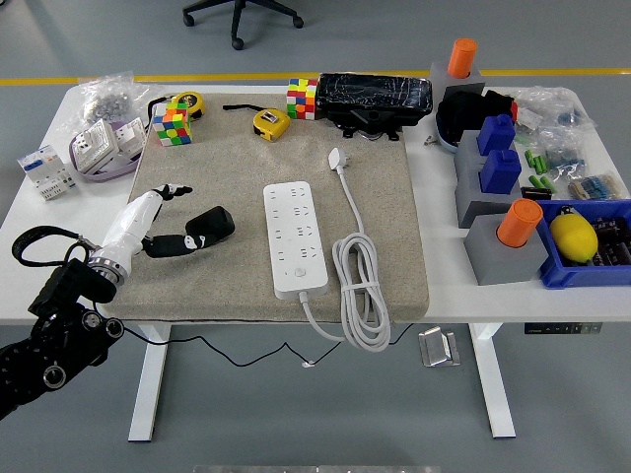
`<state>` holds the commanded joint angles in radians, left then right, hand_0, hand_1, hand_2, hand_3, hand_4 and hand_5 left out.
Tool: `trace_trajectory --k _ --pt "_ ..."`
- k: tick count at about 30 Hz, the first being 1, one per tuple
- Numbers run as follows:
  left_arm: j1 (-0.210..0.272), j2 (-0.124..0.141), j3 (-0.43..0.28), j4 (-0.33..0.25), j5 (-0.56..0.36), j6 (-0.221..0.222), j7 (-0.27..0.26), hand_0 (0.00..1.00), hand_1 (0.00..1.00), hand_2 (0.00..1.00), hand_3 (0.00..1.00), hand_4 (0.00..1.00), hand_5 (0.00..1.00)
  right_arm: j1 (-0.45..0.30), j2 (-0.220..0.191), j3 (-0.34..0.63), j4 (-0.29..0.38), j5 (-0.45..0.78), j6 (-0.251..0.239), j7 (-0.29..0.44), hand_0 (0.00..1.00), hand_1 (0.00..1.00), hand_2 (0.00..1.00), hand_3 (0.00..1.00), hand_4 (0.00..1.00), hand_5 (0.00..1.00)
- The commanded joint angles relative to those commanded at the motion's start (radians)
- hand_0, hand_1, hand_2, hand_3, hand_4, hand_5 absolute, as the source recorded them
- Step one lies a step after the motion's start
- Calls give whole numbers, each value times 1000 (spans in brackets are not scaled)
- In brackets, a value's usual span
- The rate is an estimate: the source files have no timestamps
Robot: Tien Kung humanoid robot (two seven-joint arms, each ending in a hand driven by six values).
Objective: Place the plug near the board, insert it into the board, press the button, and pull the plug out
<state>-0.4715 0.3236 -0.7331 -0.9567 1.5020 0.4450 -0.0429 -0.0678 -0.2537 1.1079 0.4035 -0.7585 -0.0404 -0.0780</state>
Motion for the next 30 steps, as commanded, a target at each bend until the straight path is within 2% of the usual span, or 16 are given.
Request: trace_trajectory --k 8,9,14,15,20,21,26,27,30 --pt "-26 -13 38 23 -20 -5 -1 811 786 784 800 998 372 1 -1 -3 1 1 0 0 608 665 641 567 977 589" --pt "-28 -14 41 25 -21 -5 -1 751 693 702 745 998 300 1 -1 -3 1 1 0 0 608 665 641 567 977 590" --pt "-59 -26 77 48 -27 4 4 751 693 702 745 998 300 3 -2 -5 5 0 0 0 608 665 641 567 977 590" --pt "-66 -28 85 55 -30 6 4 674 609 589 600 958 121 4 -2 -4 5 0 0 0 608 665 641 566 977 590" --pt "-95 -37 123 82 -44 11 14 674 609 589 600 958 121 5 -2 -5 6 1 0 0 608 665 641 566 977 590" --pt "-99 -38 129 87 -48 12 15 581 533 576 573 910 64 5 -2 -5 6 1 0 0 608 665 641 566 976 590" --pt "-118 -43 159 108 -54 13 23 581 533 576 573 910 64 5 -3 -7 6 2 0 -1 608 665 641 566 976 590" --pt "-120 -43 162 108 -58 17 19 514 509 565 566 861 13 5 -3 -6 7 2 -1 0 608 666 641 566 976 589" --pt "-122 -43 165 107 -64 22 14 514 509 565 566 861 13 5 -3 -6 7 1 -1 0 608 666 641 566 976 589"
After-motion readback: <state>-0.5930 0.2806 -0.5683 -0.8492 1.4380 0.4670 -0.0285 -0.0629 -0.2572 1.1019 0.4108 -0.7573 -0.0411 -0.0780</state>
